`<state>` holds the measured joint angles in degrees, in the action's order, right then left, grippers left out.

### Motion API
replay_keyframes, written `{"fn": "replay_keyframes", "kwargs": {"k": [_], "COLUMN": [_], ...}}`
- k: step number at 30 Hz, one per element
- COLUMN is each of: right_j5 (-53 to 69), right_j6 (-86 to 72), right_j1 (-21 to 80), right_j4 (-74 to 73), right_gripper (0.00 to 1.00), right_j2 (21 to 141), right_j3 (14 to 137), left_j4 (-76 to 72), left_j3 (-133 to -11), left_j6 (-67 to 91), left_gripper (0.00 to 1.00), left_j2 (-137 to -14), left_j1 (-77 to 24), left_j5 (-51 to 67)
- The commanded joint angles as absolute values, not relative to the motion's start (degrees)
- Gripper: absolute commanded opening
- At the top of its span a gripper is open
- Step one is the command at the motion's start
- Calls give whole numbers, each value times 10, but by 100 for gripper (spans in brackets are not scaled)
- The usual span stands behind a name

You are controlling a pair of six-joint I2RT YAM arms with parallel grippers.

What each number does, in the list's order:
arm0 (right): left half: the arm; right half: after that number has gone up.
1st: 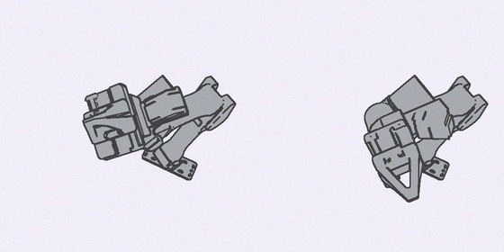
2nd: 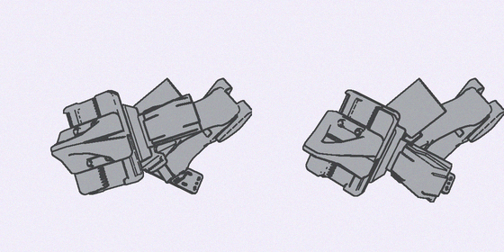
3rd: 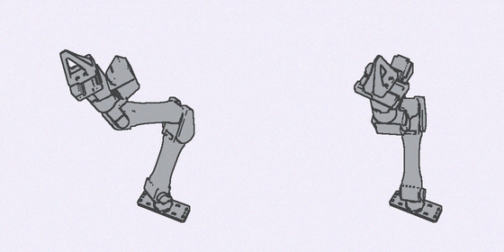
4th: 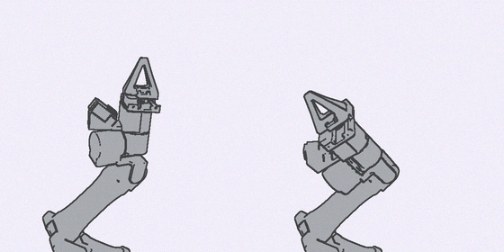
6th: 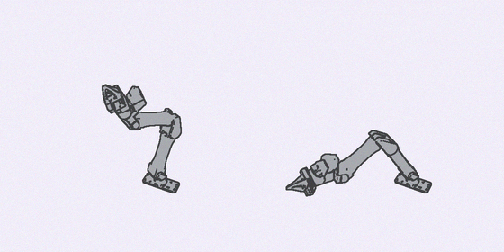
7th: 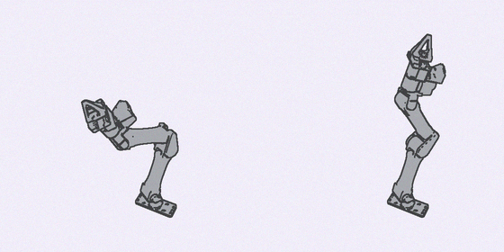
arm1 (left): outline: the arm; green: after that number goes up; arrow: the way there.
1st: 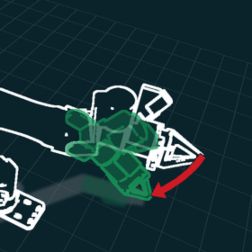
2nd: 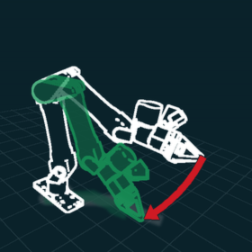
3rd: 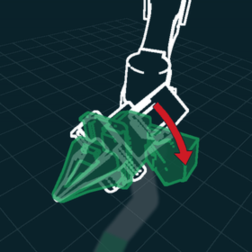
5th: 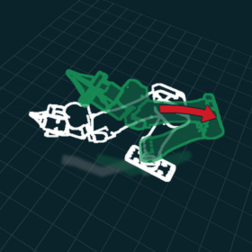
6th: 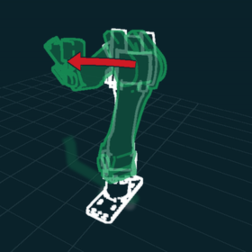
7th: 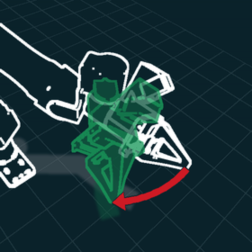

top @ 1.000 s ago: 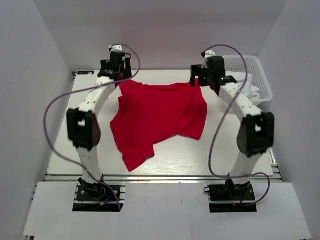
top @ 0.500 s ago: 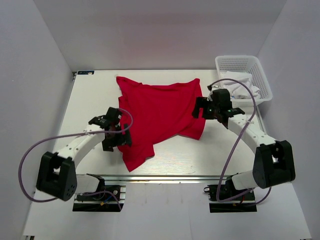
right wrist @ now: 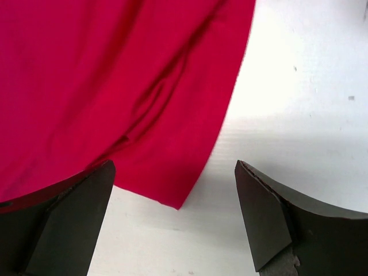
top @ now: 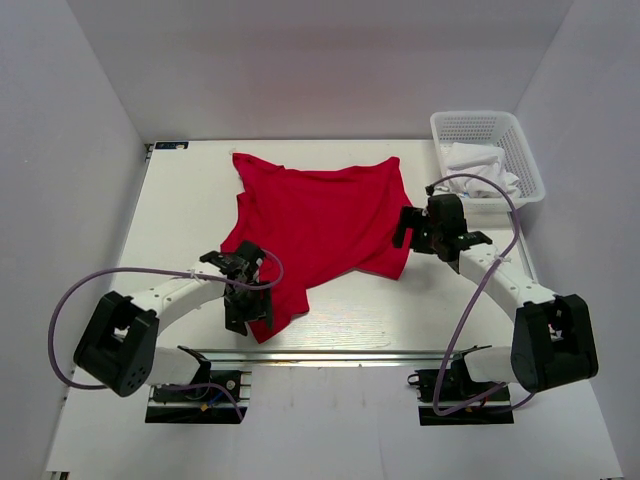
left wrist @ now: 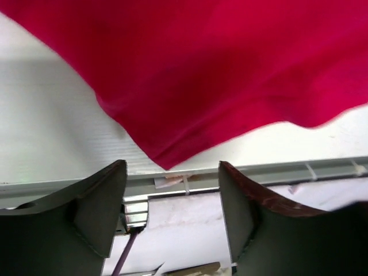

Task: Fold and stack the t-shirts
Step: Flatten out the tshirt

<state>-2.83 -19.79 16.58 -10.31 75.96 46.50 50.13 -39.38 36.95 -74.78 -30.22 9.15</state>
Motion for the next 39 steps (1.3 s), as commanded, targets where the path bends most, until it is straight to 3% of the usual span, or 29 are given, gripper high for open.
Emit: {"fn": "replay_keyframes", "kwargs": {"k": [1, 10, 11, 12, 13, 17, 23, 30, 32, 33, 34, 39], "right_j5": [-47, -6, 24, 36, 49, 74, 47, 55, 69, 74, 81, 48], "right_j6": [-211, -201, -201, -203, -203, -212, -250, -275, -277, -275, -276, -272], "right_j1": [165, 167, 168, 168, 171, 172, 170, 170, 168, 168, 168, 169], "right_j4": [-109, -142, -138, -137, -136, -112, -41, -7, 10, 10, 12, 7], "right_gripper": [90, 90, 90, 90, 89, 79, 53, 38, 21, 7, 0, 0], "right_j2": [737, 723, 728, 730, 733, 752, 791, 818, 819, 818, 810, 771], "right_j3": [446, 413, 408, 402, 396, 376, 360, 356, 358, 357, 357, 358], "left_j4": [483, 443, 434, 428, 428, 433, 428, 433, 433, 439, 439, 446], "left_j3": [-395, -384, -377, -377, -377, -388, -406, -411, -417, -417, -424, -474], "left_j6": [381, 375, 375, 375, 375, 375, 375, 375, 375, 375, 375, 370], "left_gripper": [73, 37, 29, 5, 0, 0, 0, 0, 0, 0, 0, 0], "left_j2": [-770, -810, -810, -803, -797, -766, -716, -697, -692, -692, -686, -668], "left_j1": [-315, -345, -345, -345, -345, -345, -345, -345, -345, -345, -345, -345], "left_j5": [72, 77, 77, 77, 77, 33, 7, -4, -11, -11, -18, -70]}}
